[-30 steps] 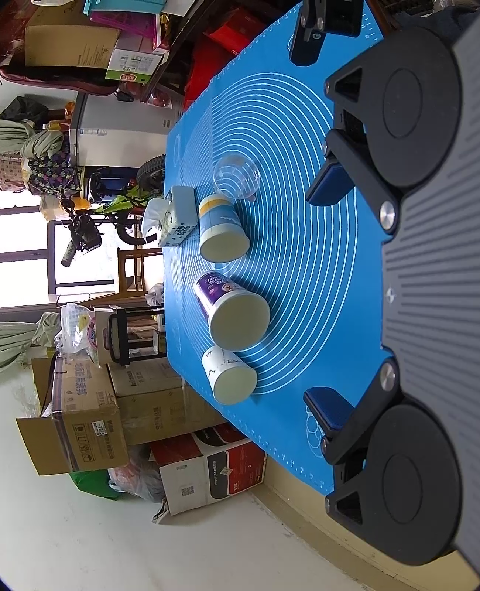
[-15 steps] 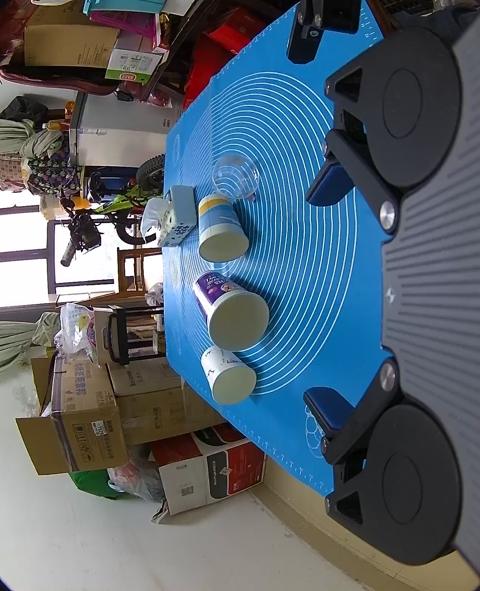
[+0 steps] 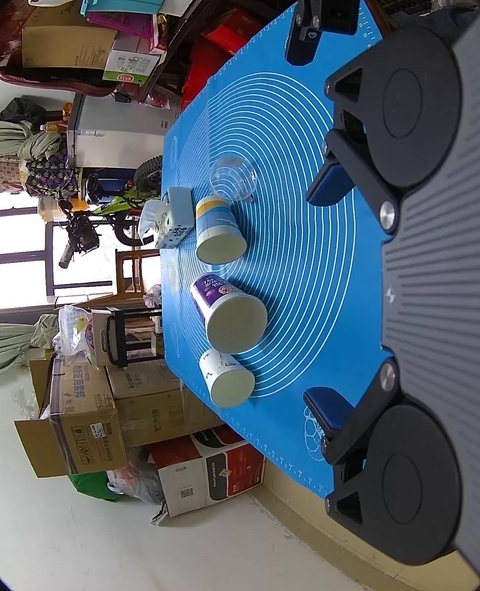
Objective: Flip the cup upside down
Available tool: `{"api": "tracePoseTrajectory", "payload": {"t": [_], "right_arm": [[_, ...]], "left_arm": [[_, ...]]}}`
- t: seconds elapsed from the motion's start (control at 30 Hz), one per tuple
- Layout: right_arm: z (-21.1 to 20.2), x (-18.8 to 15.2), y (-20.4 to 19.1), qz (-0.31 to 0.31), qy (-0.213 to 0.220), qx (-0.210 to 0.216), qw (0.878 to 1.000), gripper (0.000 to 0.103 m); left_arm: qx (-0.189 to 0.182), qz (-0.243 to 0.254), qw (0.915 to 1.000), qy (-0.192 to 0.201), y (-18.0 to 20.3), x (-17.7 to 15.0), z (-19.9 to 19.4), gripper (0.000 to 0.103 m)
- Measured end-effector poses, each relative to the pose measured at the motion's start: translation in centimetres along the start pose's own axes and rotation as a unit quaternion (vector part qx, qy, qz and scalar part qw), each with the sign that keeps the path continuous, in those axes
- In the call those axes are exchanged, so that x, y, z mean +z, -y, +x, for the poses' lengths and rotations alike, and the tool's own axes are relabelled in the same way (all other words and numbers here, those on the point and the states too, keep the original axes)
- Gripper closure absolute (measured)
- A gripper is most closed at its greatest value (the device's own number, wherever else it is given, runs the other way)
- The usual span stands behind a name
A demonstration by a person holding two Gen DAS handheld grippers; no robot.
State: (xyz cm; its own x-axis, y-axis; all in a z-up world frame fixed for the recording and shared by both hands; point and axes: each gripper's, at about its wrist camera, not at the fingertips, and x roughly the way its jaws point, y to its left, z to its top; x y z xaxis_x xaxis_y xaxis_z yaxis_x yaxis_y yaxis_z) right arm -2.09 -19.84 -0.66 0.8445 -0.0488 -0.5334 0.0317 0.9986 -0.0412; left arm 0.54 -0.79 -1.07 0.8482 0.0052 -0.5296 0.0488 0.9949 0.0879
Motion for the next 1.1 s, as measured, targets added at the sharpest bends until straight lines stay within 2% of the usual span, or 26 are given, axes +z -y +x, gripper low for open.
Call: {"api": "tracePoseTrajectory", "payload": {"t": [0.6, 0.97, 1.1], "right_arm": [[0.3, -0.2, -0.2, 0.0, -0.004, 0.008, 1.0, 0.003], [2.1, 0.8, -0.5, 0.003, -0.007, 0.027, 1.0, 0.003], [3.2, 1.8, -0.7, 0.0, -0.001, 0.033, 0.999, 0.003]], "left_arm": [[-0.003, 0.008, 1.0, 0.004, 0.2, 0.2, 0.1, 0.0], [-0.008, 0.006, 0.9999, -0.008, -0.8, 0.8, 1.4, 0.0], [0.002, 0.016, 0.9999, 0.005, -1.7, 1.9, 2.5, 0.0]]}}
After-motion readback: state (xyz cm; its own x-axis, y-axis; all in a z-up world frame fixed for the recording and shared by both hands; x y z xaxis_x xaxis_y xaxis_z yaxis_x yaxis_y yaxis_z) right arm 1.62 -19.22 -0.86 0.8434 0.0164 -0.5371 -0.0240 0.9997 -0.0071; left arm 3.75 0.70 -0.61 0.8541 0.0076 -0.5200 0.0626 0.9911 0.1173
